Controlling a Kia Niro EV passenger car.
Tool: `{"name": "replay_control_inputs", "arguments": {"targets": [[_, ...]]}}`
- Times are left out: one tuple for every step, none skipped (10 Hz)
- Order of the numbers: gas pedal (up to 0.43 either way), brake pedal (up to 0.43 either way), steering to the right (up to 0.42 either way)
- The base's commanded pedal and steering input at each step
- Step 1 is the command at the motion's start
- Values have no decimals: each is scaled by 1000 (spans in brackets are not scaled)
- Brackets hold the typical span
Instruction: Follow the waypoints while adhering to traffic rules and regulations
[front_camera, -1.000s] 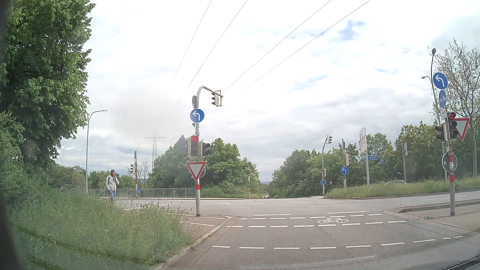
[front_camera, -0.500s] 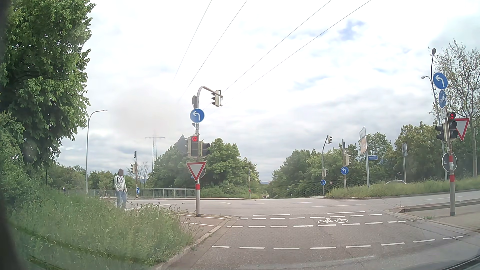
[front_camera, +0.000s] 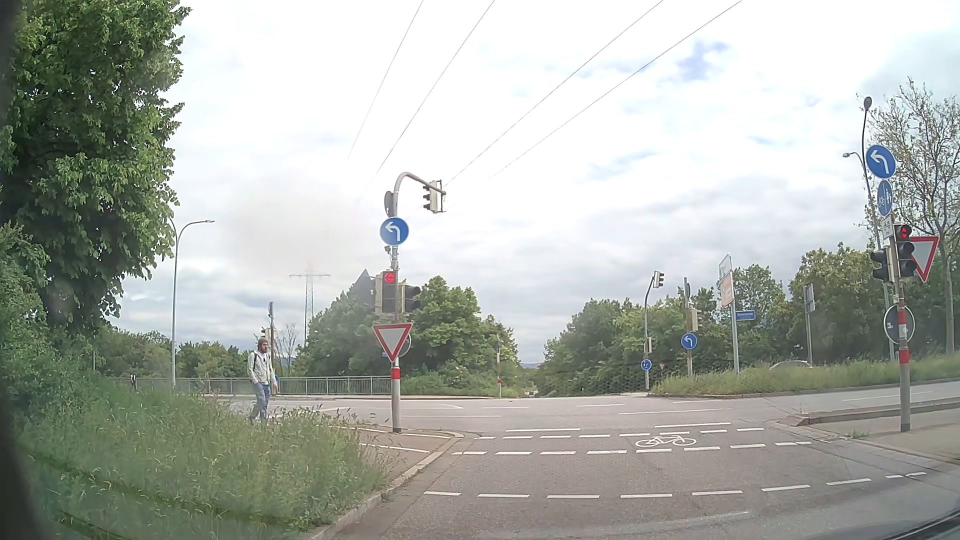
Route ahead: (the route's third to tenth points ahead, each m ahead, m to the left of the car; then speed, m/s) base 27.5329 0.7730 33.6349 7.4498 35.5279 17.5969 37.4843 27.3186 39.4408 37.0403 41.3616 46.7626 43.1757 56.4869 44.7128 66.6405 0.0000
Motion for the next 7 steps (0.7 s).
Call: {"name": "replay_control_inputs", "arguments": {"targets": [[0,244,-7],[0,244,-7],[0,244,-7],[0,244,-7],[0,250,-7],[0,244,-7],[0,244,-7]]}}
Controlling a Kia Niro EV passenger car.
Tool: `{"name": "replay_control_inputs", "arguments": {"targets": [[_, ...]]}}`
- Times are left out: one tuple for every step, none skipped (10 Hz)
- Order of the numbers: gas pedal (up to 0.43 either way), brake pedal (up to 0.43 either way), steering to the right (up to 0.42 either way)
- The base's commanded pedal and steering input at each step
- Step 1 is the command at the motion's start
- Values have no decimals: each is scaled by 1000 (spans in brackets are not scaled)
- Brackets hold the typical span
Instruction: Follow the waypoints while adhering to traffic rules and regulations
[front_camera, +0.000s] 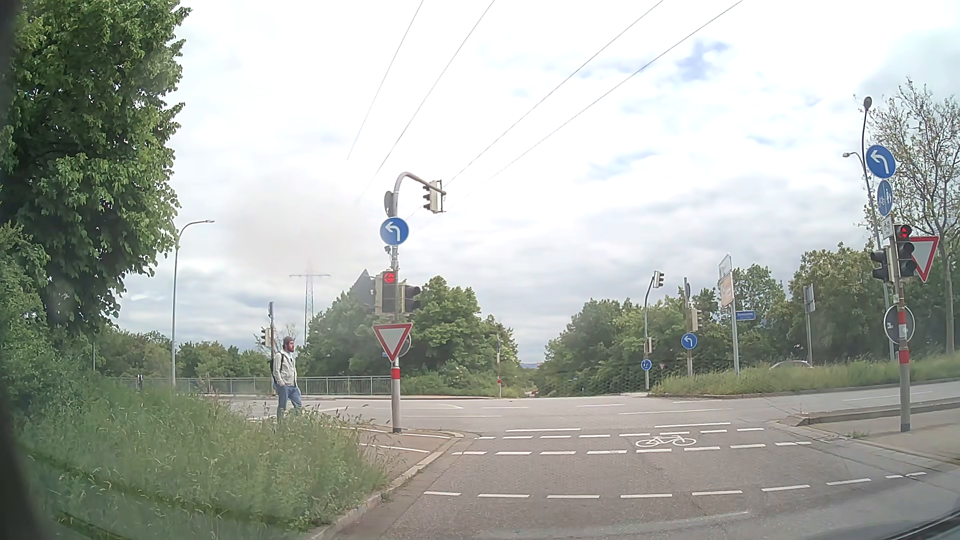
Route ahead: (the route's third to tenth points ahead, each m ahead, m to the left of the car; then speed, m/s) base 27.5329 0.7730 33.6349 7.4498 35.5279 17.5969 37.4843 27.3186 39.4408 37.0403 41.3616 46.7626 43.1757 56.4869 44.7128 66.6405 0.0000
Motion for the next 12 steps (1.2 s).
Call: {"name": "replay_control_inputs", "arguments": {"targets": [[0,244,-7],[0,244,-7],[0,244,-7],[0,244,-7],[0,250,-7],[0,244,-7],[0,244,-7],[0,244,-7],[0,244,-7],[0,67,-7],[0,0,-7],[0,0,-7]]}}
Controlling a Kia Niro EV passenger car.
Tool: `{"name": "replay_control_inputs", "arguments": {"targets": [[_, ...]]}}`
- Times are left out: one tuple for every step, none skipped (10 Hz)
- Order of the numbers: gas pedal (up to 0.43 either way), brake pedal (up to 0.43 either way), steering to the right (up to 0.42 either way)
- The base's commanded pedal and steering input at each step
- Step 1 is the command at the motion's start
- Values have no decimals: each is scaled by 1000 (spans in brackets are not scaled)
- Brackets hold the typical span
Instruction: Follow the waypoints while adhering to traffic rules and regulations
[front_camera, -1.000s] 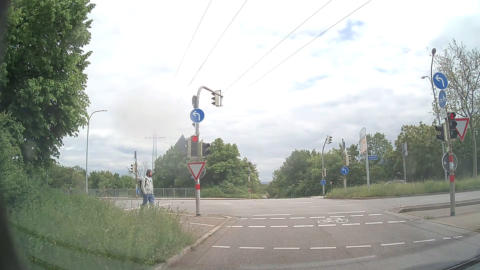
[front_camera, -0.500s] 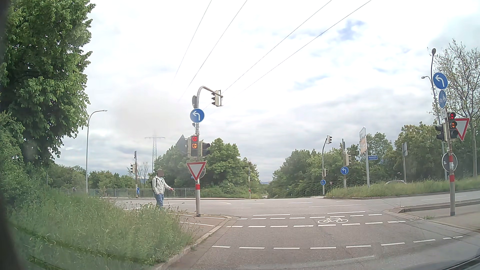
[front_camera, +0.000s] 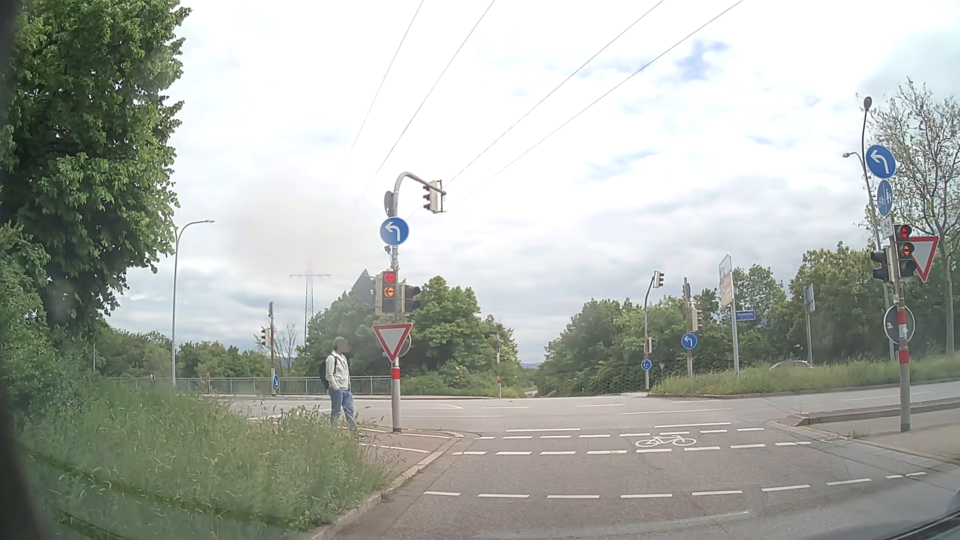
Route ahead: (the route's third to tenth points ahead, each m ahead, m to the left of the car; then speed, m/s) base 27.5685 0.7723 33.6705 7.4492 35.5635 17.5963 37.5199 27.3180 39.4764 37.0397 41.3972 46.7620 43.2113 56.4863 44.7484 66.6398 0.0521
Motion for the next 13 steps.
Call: {"name": "replay_control_inputs", "arguments": {"targets": [[0,0,-7],[177,0,-7],[220,0,-7],[260,0,-7],[331,0,-7],[378,0,-7],[441,0,-7],[469,0,-7],[488,0,-7],[520,0,-7],[520,0,-7],[520,0,-7],[520,0,-7]]}}
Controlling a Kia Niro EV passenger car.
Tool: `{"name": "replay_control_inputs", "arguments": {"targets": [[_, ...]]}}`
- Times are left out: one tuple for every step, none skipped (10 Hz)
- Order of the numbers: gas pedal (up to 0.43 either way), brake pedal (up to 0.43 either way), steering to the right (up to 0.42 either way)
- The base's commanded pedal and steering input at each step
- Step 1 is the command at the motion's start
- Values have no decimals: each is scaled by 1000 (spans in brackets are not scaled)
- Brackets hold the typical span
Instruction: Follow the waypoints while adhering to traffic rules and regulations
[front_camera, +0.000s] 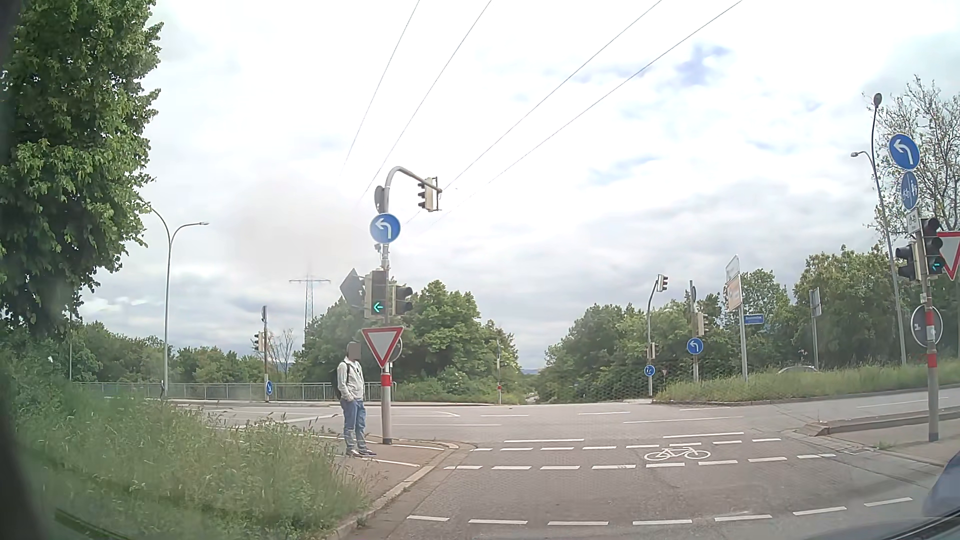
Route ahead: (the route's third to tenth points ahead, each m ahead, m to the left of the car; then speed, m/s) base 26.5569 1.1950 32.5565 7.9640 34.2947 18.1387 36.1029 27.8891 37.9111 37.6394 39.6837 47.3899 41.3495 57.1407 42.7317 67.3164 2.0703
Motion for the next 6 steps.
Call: {"name": "replay_control_inputs", "arguments": {"targets": [[520,0,-6],[520,0,-6],[520,0,-6],[520,0,-7],[500,0,-8],[500,0,-9]]}}
